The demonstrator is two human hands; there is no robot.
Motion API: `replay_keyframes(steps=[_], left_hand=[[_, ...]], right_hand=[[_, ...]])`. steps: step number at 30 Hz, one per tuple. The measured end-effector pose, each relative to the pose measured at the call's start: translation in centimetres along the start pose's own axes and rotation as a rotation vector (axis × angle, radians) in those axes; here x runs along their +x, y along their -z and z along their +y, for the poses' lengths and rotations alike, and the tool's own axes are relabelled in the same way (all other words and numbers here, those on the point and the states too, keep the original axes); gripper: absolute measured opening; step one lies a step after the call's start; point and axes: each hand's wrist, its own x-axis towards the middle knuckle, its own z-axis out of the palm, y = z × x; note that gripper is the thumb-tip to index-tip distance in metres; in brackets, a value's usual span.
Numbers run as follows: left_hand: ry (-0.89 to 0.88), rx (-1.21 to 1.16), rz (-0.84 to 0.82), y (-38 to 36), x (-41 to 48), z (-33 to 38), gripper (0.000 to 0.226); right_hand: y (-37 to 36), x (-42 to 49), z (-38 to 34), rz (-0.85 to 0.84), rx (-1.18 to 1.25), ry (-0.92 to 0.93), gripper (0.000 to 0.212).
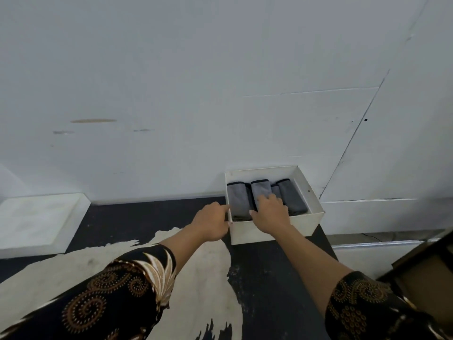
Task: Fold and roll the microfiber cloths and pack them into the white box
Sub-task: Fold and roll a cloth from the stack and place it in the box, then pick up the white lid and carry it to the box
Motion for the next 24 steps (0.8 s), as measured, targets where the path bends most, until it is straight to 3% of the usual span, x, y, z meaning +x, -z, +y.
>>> replay_keyframes(steps=[8,24], left_hand=[[0.145,0.285,-0.016,1.0,-9.2,-8.4,0.066],[0.484,0.356,0.020,2.4,-22.5,-22.5,0.072]], right_hand=[[-2.9,-9.1,-7.4,0.079,0.042,0.026,0.060],[-8.2,-14.3,-19.9,-0.054,0.048,0.217,0.071]])
